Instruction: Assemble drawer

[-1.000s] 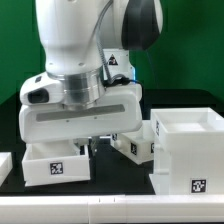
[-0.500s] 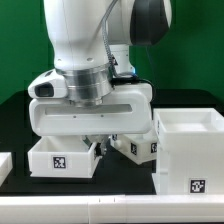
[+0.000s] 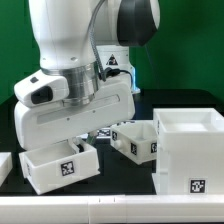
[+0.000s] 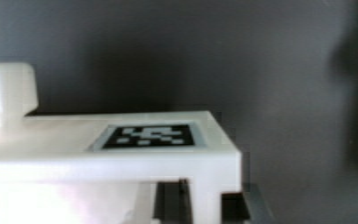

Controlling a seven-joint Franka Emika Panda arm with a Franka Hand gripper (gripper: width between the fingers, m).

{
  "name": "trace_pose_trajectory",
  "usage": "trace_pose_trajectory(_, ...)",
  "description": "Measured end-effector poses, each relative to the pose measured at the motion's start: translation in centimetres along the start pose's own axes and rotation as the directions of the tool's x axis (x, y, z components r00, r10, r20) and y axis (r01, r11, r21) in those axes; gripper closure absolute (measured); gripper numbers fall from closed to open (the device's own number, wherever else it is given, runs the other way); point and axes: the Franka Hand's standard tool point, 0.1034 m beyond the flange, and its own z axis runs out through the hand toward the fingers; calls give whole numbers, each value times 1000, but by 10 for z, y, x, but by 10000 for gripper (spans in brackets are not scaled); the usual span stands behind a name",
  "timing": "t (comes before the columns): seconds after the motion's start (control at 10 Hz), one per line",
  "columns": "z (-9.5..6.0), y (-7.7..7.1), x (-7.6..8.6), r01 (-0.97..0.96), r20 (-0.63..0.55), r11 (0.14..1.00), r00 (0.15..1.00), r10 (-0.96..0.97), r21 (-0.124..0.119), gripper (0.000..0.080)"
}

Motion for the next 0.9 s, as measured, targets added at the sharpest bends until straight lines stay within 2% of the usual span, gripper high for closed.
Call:
trace_pose_trajectory(0.1,-5,-1,2,50,-26,998,998,-50,-27,761)
trace_pose_trajectory(0.4,-3,0,-1,208,-12,978,978,-209,-31,761)
trace_pose_trajectory(0.5,-7,0,7,421,-10,905,906,-423,-61,761)
trace_pose_trajectory(0.6,-7,-7,15,582,10,810,813,-582,-72,761)
trace_pose_trajectory(0.7,-6,-13,20,703,32,708,711,-703,-71,761)
trace_pose_trajectory(0.8,-6,-9,17,709,33,702,705,-709,-69,761)
trace_pose_trajectory(0.9,-6,-6,14,748,44,660,664,-747,-68,761)
